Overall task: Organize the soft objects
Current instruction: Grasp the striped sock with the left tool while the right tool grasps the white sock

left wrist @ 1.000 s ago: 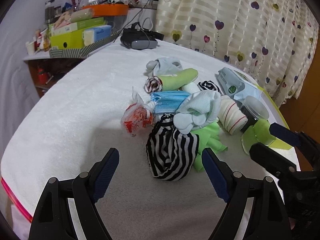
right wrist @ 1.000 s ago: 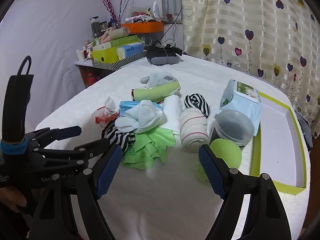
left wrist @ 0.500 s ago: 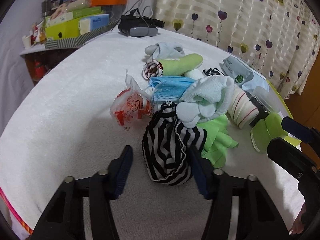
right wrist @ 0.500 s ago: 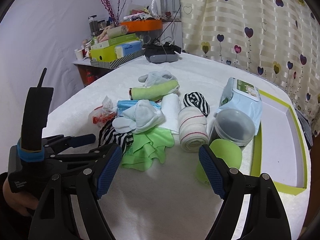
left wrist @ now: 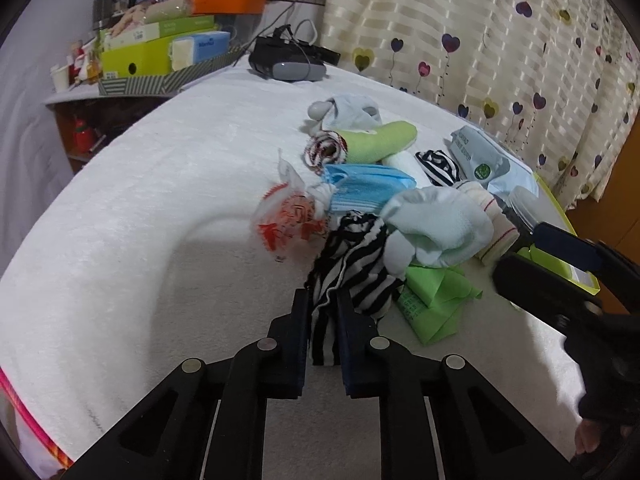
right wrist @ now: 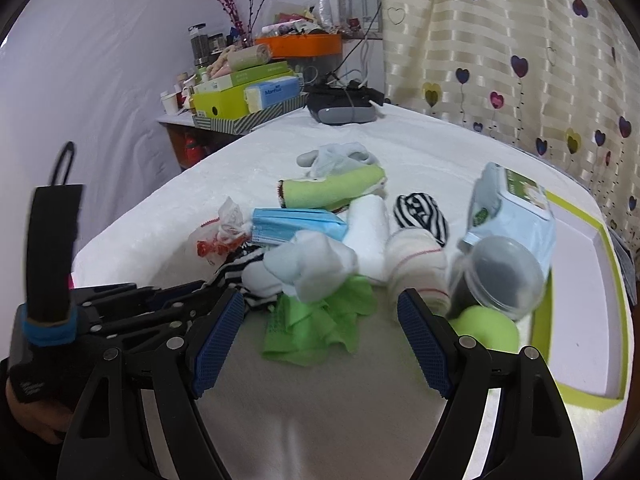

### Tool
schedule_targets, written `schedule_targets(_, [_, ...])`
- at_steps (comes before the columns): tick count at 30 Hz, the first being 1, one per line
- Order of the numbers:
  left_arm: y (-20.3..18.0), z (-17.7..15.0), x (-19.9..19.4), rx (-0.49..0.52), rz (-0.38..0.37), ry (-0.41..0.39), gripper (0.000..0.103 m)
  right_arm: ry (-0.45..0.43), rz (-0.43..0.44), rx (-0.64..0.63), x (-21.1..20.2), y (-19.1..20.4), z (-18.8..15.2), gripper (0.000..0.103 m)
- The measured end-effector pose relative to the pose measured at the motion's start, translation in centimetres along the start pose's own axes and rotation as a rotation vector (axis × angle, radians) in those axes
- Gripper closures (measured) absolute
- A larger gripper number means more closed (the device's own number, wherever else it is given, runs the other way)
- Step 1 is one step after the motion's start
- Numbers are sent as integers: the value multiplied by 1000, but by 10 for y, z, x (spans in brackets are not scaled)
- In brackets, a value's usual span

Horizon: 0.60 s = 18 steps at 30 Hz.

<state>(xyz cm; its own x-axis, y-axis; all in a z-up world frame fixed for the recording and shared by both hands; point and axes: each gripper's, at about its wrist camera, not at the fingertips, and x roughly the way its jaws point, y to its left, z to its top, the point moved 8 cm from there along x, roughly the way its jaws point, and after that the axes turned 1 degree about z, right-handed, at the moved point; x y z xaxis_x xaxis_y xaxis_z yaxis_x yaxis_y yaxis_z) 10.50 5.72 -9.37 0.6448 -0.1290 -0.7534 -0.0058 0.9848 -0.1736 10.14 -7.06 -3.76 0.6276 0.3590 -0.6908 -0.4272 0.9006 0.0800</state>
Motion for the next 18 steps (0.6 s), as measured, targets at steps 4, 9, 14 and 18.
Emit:
schedule_targets(4, [9,-1,-3,-18,3,-3,90,21,9,-21,17,7,5,24])
schedule_targets(9, [5,0,-2,5,-26,3,83,72,-7,-43,42,8,7,41])
schedule_targets(14, [1,0,2,21,-51,4,62,120,-19,-56,56,6,0,69])
schedule_targets(18, [0,0,7,18,-43,8,57,96,-29,-46,48,1,2,78])
